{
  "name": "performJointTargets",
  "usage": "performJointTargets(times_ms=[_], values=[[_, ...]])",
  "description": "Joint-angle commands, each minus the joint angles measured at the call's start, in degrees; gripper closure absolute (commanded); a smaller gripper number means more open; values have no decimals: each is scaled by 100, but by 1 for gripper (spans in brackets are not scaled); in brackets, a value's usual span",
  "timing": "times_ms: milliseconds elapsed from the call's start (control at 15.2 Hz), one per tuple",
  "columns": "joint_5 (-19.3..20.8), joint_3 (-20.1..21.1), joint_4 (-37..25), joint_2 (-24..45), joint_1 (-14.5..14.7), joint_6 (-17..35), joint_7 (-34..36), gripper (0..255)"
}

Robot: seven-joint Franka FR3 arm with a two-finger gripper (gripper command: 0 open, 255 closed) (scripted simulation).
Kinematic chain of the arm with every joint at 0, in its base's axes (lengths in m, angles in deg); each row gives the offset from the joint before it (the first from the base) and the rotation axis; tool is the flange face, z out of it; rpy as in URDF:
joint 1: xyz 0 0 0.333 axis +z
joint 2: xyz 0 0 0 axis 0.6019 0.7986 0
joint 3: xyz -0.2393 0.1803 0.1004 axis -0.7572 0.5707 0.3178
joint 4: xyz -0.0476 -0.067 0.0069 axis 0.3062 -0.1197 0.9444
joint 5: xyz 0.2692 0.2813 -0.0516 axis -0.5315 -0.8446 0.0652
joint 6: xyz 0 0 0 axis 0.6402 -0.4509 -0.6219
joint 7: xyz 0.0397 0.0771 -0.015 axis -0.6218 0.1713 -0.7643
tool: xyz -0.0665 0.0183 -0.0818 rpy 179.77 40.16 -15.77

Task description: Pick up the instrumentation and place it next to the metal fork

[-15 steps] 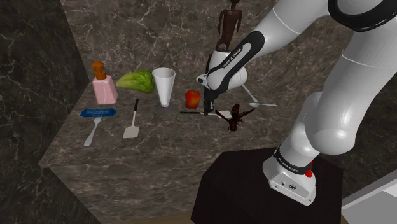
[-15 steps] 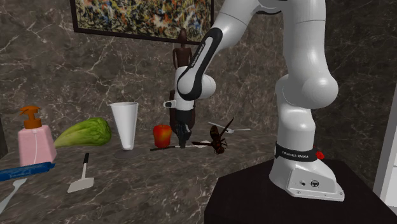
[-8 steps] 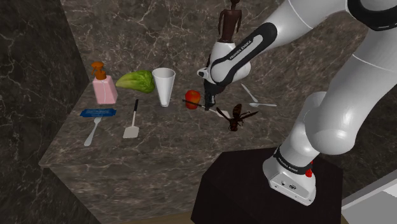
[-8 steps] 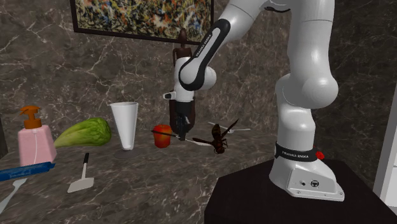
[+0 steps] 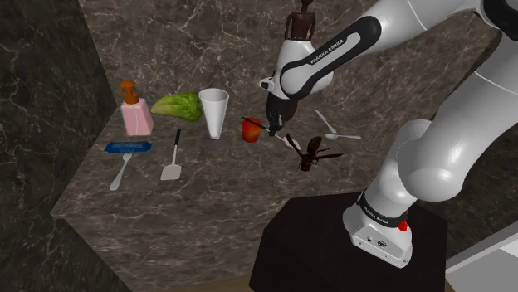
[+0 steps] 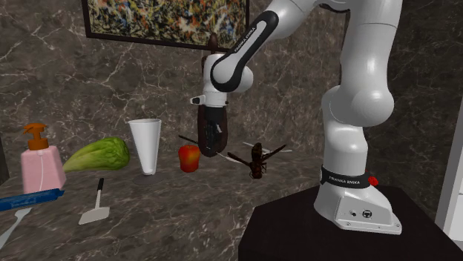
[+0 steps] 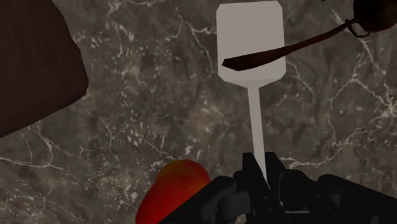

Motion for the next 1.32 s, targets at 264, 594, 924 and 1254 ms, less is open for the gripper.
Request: performJointTargets(times_ms=[264,594,924,1254], values=[[-87,259,-428,178,218,-244,407,255],[-272,599,-1119,781,545,-326,933,255],[-360,871,-1957,1437,825,-494,1434,255],[-380,1072,-2945,2148,1080,-756,1905,255]])
